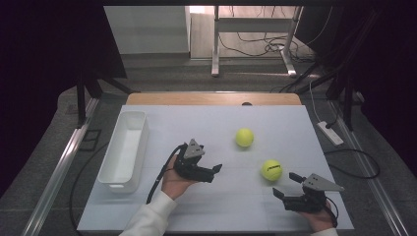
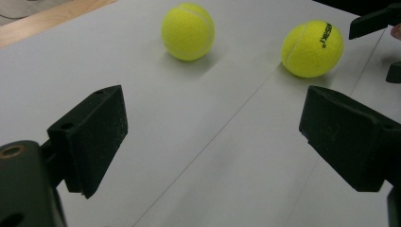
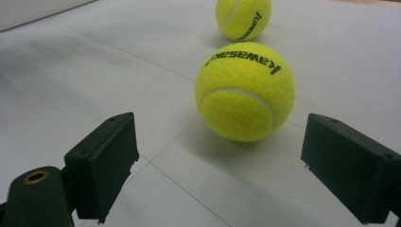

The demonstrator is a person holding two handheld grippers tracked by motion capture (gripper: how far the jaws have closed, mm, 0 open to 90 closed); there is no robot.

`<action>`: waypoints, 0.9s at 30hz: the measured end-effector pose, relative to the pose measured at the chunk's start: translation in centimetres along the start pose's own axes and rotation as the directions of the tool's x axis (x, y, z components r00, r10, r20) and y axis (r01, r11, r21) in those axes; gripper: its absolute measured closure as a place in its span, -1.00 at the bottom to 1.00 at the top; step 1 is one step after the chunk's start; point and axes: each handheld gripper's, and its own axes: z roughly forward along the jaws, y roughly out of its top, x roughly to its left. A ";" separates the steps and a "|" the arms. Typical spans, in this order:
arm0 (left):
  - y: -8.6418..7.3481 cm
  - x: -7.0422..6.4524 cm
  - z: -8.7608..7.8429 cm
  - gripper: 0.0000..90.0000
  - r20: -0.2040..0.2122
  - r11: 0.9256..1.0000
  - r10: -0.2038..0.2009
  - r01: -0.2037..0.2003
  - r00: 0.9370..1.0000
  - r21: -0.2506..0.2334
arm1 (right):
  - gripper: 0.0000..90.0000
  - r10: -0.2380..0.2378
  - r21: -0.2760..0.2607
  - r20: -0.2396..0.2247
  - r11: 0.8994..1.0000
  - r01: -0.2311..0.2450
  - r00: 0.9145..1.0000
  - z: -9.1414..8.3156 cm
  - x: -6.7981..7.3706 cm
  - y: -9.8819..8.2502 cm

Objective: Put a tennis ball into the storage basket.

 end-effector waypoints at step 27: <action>1.5 0.2 2.7 -0.79 0.008 1.000 0.009 -0.009 1.000 0.029 | -0.75 0.000 0.000 0.004 1.000 0.000 1.000 0.0 -0.1 -0.1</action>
